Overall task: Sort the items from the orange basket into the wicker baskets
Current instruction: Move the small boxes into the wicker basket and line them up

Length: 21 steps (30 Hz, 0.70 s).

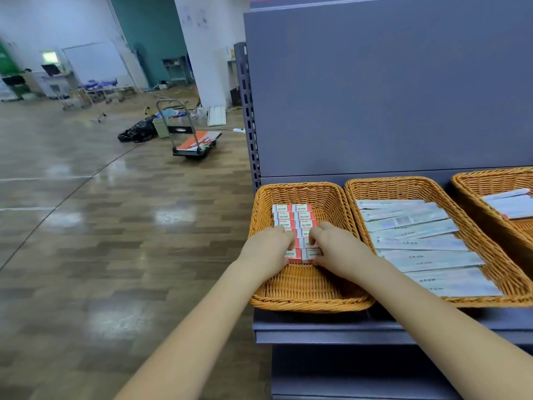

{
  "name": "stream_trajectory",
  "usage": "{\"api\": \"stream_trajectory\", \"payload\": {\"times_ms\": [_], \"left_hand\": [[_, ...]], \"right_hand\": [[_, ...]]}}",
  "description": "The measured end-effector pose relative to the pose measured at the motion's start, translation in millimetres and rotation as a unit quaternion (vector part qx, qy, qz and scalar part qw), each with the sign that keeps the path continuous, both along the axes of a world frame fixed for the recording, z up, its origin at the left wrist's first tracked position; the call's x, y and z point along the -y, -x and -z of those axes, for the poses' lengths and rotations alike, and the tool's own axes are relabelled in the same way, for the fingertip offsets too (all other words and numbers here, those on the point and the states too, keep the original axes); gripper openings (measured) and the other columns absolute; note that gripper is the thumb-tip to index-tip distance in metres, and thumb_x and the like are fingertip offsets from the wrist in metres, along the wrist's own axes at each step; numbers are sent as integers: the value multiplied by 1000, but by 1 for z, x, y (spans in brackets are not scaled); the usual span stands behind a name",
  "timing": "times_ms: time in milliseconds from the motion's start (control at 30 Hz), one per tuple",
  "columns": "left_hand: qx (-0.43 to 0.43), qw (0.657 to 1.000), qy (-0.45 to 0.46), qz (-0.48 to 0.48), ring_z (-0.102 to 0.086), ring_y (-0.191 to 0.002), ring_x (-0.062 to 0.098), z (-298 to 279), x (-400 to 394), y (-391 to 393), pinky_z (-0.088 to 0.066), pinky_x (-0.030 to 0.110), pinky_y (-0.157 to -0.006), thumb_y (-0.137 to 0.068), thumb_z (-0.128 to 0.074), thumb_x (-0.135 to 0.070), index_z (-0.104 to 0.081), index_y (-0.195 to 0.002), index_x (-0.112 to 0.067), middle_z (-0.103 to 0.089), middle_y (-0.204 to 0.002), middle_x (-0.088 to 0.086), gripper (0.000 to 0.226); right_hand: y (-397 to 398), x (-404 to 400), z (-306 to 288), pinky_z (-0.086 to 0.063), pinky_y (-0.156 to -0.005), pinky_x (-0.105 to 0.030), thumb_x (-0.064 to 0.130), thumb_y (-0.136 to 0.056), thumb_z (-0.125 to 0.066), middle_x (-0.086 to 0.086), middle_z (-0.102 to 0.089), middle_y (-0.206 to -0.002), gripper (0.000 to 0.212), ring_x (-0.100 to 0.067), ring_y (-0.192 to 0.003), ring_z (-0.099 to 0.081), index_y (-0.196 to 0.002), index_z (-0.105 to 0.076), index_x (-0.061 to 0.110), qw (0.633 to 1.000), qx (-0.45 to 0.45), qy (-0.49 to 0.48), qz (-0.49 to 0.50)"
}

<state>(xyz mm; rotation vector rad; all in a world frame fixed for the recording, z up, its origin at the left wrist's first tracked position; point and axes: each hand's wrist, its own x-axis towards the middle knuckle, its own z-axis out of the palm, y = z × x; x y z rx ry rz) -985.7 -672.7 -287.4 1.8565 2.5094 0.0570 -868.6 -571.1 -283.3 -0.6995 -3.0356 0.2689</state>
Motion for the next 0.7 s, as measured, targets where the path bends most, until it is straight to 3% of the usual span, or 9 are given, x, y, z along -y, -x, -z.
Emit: {"api": "stream_trajectory", "payload": {"times_ms": [133,400,567,700], "left_hand": [[-4,1000,3,-11,-52,-101,19,-1,0,-2,-43,28,-73,-91,-57,-23,-53,-113,-16,-54,-114,3,23],[-14,1000,19,-21,-53,-99,19,-8,-3,-4,-45,30,-73,-94,-51,-35,-54,-116,-15,-57,-112,4,29],[-55,997,-17,-48,-52,-104,23,-15,-15,-1,-44,33,-72,-97,-43,-32,-55,-119,-14,-58,-113,7,31],[-120,992,-10,-32,-51,-111,25,-12,-28,-3,-45,35,-83,-98,-40,-33,-52,-124,-12,-57,-121,9,35]], "right_hand": [[-1,0,-2,-45,-86,-28,30,-90,-60,-2,-51,-119,39,-18,-106,-54,-123,-51,11,1000,-22,13,-11],[2,-6,3,-49,-79,-32,31,-92,-52,-4,-58,-106,23,-19,-95,-54,-102,-59,12,1000,-4,-25,-19],[9,-13,-4,-42,-95,-34,28,-95,-45,-5,-50,-125,38,-22,-118,-45,-131,-47,13,998,-38,-54,-14],[12,-19,-2,-38,-97,-33,26,-97,-41,-6,-49,-127,37,-23,-117,-43,-130,-46,11,995,-23,-95,-4]]}}
